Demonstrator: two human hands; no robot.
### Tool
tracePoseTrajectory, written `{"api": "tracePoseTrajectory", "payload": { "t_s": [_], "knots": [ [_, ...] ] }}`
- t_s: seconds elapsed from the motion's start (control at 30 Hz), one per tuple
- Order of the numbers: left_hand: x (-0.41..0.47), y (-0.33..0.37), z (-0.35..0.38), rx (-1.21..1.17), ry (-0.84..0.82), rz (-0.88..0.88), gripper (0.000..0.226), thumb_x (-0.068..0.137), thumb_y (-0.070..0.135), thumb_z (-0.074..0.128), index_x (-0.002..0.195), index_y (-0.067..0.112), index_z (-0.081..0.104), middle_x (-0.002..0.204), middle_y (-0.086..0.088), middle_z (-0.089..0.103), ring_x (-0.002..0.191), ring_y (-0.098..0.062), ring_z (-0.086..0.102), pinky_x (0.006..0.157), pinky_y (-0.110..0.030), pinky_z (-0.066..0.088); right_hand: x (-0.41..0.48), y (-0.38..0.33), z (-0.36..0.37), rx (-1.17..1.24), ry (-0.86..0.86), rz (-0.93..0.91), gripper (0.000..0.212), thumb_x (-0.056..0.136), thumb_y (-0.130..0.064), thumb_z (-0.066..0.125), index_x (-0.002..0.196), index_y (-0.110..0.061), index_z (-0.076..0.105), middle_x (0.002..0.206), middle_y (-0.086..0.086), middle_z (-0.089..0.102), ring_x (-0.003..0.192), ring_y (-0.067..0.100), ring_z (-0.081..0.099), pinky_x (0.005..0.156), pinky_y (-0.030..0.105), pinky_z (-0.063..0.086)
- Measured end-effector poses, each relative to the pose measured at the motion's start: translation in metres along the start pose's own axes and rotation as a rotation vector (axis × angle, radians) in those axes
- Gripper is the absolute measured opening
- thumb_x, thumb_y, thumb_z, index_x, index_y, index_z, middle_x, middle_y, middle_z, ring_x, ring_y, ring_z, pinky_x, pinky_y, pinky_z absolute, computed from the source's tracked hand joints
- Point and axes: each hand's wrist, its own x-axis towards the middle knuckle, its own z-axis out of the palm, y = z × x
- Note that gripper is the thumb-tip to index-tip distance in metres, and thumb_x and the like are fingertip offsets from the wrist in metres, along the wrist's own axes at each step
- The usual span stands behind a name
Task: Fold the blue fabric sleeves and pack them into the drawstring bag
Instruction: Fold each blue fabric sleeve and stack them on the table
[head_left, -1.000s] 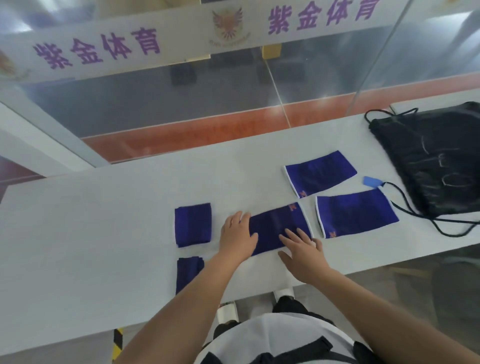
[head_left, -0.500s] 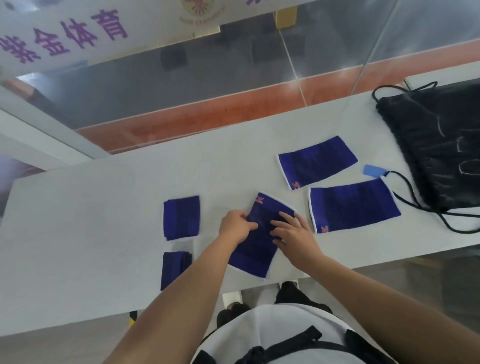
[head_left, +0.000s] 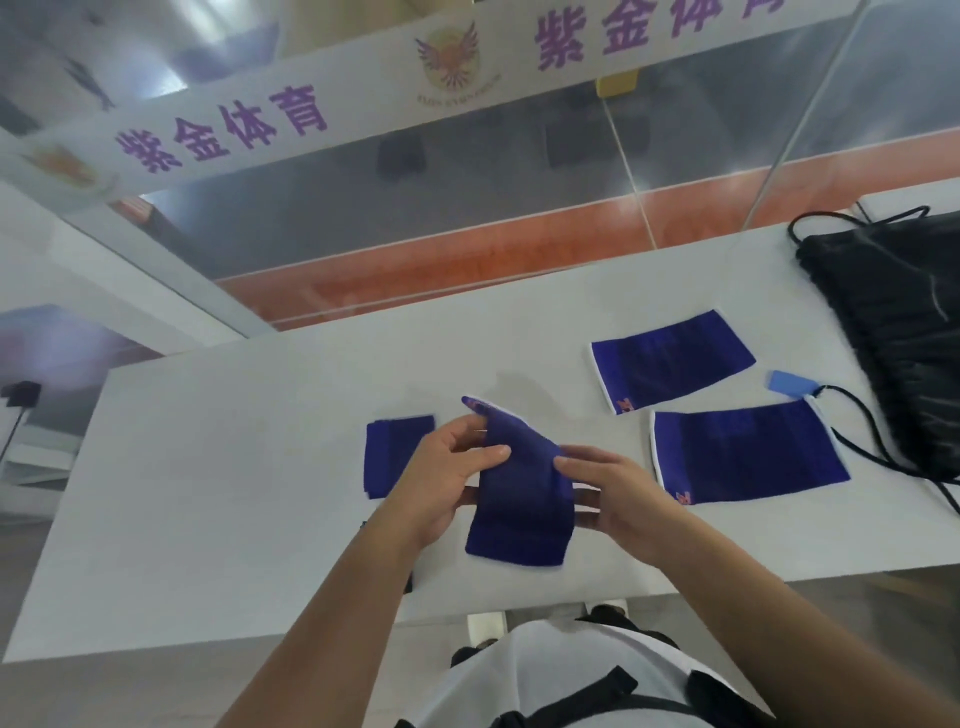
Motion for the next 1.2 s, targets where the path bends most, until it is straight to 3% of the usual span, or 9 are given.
{"api": "tracePoseTrajectory", "payload": {
  "t_s": [0.2, 0.43, 0.57, 0.7, 0.77, 0.87, 0.93, 1.03, 1.2],
  "knots": [
    [-0.014, -0.009, -0.021, 0.098, 0.009, 0.003, 0.035, 0.098, 0.009, 0.058, 0.126, 0.028, 0.066, 0.117, -0.003, 0.074, 0.106, -0.022, 0.072, 0.079, -0.047, 0.062, -0.007, -0.008, 0.008, -0.05, -0.051, -0.015, 0.025, 0.089, -0.005, 0.069, 0.114, -0.01, 0.069, 0.099, 0.012, 0.077, 0.085, 0.029, 0.071, 0.083, 0.047, 0.06],
    [-0.02, -0.001, -0.031, 0.087, -0.144, -0.078, 0.05, 0.096, 0.007, 0.059, 0.136, 0.037, 0.056, 0.119, -0.014, 0.071, 0.105, -0.029, 0.072, 0.075, -0.047, 0.061, -0.016, -0.021, 0.027, -0.134, 0.11, -0.083, 0.029, 0.091, 0.0, 0.062, 0.116, -0.012, 0.071, 0.093, 0.009, 0.077, 0.077, 0.024, 0.071, 0.07, 0.039, 0.06],
    [-0.032, 0.042, -0.038, -0.062, -0.159, 0.161, 0.045, 0.097, 0.002, 0.056, 0.136, 0.024, 0.059, 0.124, -0.016, 0.07, 0.108, -0.03, 0.07, 0.082, -0.048, 0.06, -0.058, -0.067, 0.047, -0.09, 0.002, -0.373, 0.027, 0.094, 0.0, 0.058, 0.106, -0.015, 0.077, 0.105, 0.017, 0.075, 0.089, 0.028, 0.072, 0.082, 0.049, 0.061],
    [-0.051, 0.063, -0.049, -0.234, -0.222, 0.334, 0.034, 0.1, 0.0, 0.048, 0.128, 0.008, 0.065, 0.126, -0.015, 0.069, 0.112, -0.03, 0.068, 0.08, -0.042, 0.062, -0.09, -0.088, 0.064, -0.131, -0.123, -0.678, 0.036, 0.095, 0.008, 0.052, 0.096, -0.013, 0.081, 0.105, 0.016, 0.075, 0.097, 0.033, 0.072, 0.074, 0.051, 0.062],
    [-0.051, 0.06, -0.05, -0.253, -0.207, 0.304, 0.03, 0.1, -0.002, 0.048, 0.123, 0.003, 0.067, 0.116, -0.013, 0.073, 0.102, -0.026, 0.072, 0.074, -0.037, 0.063, -0.085, -0.083, 0.067, -0.129, -0.117, -0.685, 0.037, 0.093, 0.012, 0.051, 0.094, -0.009, 0.081, 0.103, 0.016, 0.076, 0.095, 0.032, 0.072, 0.073, 0.049, 0.062],
    [-0.05, 0.053, -0.05, -0.259, -0.126, 0.249, 0.03, 0.099, -0.006, 0.043, 0.103, 0.006, 0.071, 0.082, -0.005, 0.074, 0.063, -0.013, 0.067, 0.053, -0.021, 0.054, -0.077, -0.073, 0.072, -0.139, -0.072, -0.647, 0.044, 0.09, 0.018, 0.046, 0.084, -0.008, 0.081, 0.09, 0.009, 0.075, 0.087, 0.023, 0.072, 0.066, 0.035, 0.06],
    [-0.052, 0.052, -0.049, -0.246, -0.095, 0.226, 0.029, 0.099, -0.005, 0.044, 0.101, 0.007, 0.071, 0.068, -0.001, 0.07, 0.047, -0.009, 0.057, 0.042, -0.018, 0.045, -0.076, -0.07, 0.072, -0.155, -0.038, -0.632, 0.046, 0.091, 0.018, 0.04, 0.083, -0.005, 0.079, 0.091, 0.011, 0.074, 0.091, 0.025, 0.072, 0.071, 0.039, 0.062],
    [-0.052, 0.054, -0.052, -0.291, -0.116, 0.169, 0.03, 0.101, 0.0, 0.042, 0.111, 0.007, 0.07, 0.082, -0.003, 0.074, 0.055, -0.012, 0.065, 0.041, -0.019, 0.045, -0.074, -0.069, 0.071, -0.127, -0.019, -0.591, 0.044, 0.094, 0.013, 0.038, 0.087, -0.001, 0.078, 0.094, 0.018, 0.074, 0.096, 0.031, 0.07, 0.076, 0.045, 0.061],
    [-0.047, 0.061, -0.063, -0.219, -0.221, 0.093, 0.035, 0.102, 0.031, 0.049, 0.127, 0.011, 0.065, 0.105, -0.014, 0.072, 0.079, -0.025, 0.071, 0.049, -0.032, 0.056, -0.075, -0.073, 0.071, -0.201, -0.034, -0.541, 0.022, 0.095, 0.006, 0.055, 0.102, -0.001, 0.075, 0.103, 0.019, 0.074, 0.098, 0.032, 0.072, 0.073, 0.034, 0.062]
  ]
}}
